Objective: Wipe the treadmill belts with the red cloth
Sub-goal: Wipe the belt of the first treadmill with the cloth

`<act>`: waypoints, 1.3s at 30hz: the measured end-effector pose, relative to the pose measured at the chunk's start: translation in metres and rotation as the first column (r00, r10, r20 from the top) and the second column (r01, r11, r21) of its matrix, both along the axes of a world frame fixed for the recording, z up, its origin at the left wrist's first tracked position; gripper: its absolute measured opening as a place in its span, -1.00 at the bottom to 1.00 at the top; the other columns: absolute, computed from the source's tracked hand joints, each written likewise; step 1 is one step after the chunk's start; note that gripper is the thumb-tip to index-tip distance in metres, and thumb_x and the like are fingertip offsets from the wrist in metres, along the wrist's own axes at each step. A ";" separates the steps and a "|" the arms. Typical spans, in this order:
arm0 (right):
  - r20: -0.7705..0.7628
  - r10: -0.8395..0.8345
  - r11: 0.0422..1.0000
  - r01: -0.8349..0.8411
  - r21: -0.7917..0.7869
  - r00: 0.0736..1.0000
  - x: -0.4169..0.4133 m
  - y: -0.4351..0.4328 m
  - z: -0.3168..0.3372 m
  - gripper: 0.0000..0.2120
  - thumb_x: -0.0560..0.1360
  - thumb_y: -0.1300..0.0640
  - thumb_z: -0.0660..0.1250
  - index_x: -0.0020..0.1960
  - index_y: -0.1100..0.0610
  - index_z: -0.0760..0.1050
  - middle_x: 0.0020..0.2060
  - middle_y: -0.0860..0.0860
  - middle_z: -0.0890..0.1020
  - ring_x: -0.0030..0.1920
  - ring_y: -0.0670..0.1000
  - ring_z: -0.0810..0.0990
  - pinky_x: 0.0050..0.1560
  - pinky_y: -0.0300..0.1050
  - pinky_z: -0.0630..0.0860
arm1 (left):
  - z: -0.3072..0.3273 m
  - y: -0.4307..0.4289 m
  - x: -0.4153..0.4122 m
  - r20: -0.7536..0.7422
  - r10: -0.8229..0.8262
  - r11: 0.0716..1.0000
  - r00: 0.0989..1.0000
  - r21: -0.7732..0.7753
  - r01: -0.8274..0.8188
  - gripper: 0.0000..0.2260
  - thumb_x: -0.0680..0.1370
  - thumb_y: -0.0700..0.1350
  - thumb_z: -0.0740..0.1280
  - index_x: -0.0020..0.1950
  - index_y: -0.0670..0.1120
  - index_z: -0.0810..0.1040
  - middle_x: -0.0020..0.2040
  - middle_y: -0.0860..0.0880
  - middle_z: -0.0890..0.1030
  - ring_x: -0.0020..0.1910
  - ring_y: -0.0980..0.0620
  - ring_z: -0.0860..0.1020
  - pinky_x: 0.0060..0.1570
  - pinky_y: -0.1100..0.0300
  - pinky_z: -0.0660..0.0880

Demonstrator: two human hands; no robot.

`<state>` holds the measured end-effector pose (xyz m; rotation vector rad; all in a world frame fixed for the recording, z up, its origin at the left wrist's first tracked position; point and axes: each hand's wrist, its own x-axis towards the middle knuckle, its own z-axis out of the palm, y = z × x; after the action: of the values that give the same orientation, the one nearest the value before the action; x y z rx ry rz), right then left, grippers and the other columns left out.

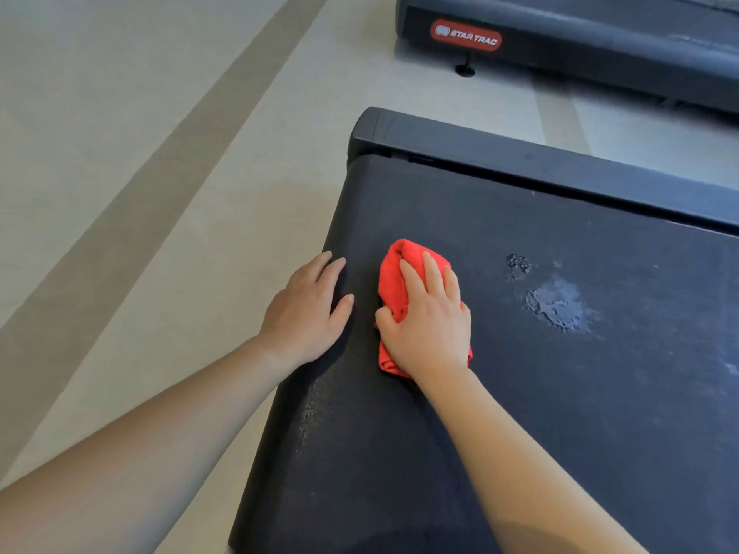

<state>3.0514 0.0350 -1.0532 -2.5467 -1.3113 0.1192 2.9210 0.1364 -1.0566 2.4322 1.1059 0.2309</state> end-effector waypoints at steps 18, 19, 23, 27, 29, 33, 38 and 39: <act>0.014 0.082 0.994 -0.083 0.064 0.997 0.045 0.043 0.001 -0.42 0.40 -0.10 0.27 0.41 -0.07 0.32 0.47 -0.07 0.25 0.45 0.04 0.16 0.25 0.05 0.36 | -0.030 0.016 0.045 0.151 0.084 0.996 0.985 0.007 -0.086 -0.52 0.57 -0.03 0.22 0.47 -0.13 0.26 0.50 -0.06 0.22 0.48 -0.06 0.17 0.40 0.00 0.21; 0.021 0.095 0.993 -0.096 0.074 0.995 0.041 0.036 0.000 -0.42 0.39 -0.11 0.26 0.40 -0.07 0.33 0.46 -0.07 0.27 0.44 0.04 0.18 0.23 0.05 0.38 | -0.031 0.017 0.042 0.183 0.093 0.996 0.979 -0.020 -0.091 -0.52 0.57 -0.05 0.22 0.47 -0.13 0.26 0.50 -0.06 0.22 0.47 -0.06 0.17 0.41 0.04 0.18; 0.059 0.102 0.987 -0.108 0.119 0.993 0.032 0.030 -0.005 -0.39 0.33 -0.13 0.19 0.37 -0.04 0.39 0.42 -0.04 0.34 0.41 0.09 0.25 0.19 0.06 0.41 | -0.037 0.024 0.027 0.248 0.139 0.985 0.959 -0.137 -0.107 -0.52 0.59 -0.06 0.20 0.49 -0.10 0.21 0.49 -0.05 0.21 0.46 -0.03 0.19 0.41 0.16 0.12; 0.057 0.094 0.992 -0.098 0.080 0.994 0.042 0.068 -0.005 -0.41 0.39 -0.12 0.19 0.40 -0.03 0.33 0.45 -0.05 0.29 0.44 0.10 0.17 0.22 0.10 0.35 | -0.040 0.036 0.033 0.254 0.163 0.972 0.954 -0.209 -0.110 -0.49 0.60 -0.03 0.18 0.52 -0.10 0.15 0.50 -0.05 0.18 0.46 -0.01 0.18 0.41 0.19 0.11; 0.054 0.077 0.994 -0.081 0.074 0.996 0.051 0.093 -0.004 -0.45 0.43 -0.09 0.22 0.40 -0.01 0.32 0.46 -0.05 0.26 0.44 0.09 0.15 0.22 0.10 0.33 | -0.040 0.044 0.044 0.245 0.178 0.970 0.953 -0.209 -0.127 -0.49 0.60 -0.02 0.16 0.52 -0.10 0.14 0.50 -0.07 0.18 0.46 -0.03 0.19 0.41 0.16 0.13; 0.048 0.046 0.996 -0.050 0.068 0.998 0.066 0.130 -0.004 -0.47 0.44 -0.08 0.20 0.40 0.00 0.31 0.45 -0.04 0.25 0.42 0.10 0.17 0.22 0.12 0.33 | -0.038 0.051 0.060 0.230 0.212 0.966 0.950 -0.193 -0.169 -0.49 0.61 -0.03 0.14 0.52 -0.12 0.12 0.49 -0.10 0.18 0.43 -0.10 0.24 0.38 0.12 0.17; 0.039 0.053 0.997 -0.054 0.048 0.998 0.065 0.125 -0.003 -0.44 0.44 -0.09 0.21 0.42 -0.03 0.30 0.48 -0.04 0.22 0.45 0.10 0.15 0.25 0.12 0.31 | -0.037 0.051 0.058 0.210 0.189 0.975 0.959 -0.154 -0.159 -0.50 0.61 -0.04 0.14 0.52 -0.14 0.12 0.49 -0.11 0.18 0.43 -0.12 0.23 0.37 0.11 0.18; 0.046 0.065 0.997 -0.067 0.046 0.997 0.063 0.118 -0.003 -0.44 0.43 -0.09 0.22 0.42 -0.04 0.30 0.48 -0.04 0.22 0.45 0.09 0.15 0.24 0.10 0.32 | -0.036 0.053 0.060 0.199 0.174 0.980 0.964 -0.136 -0.149 -0.50 0.61 -0.04 0.14 0.52 -0.14 0.12 0.50 -0.11 0.16 0.44 -0.12 0.21 0.38 0.09 0.18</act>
<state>3.1142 0.1533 -1.0566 -2.4813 -1.3984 0.0437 2.9810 0.1889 -1.0923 2.1573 1.1866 0.4496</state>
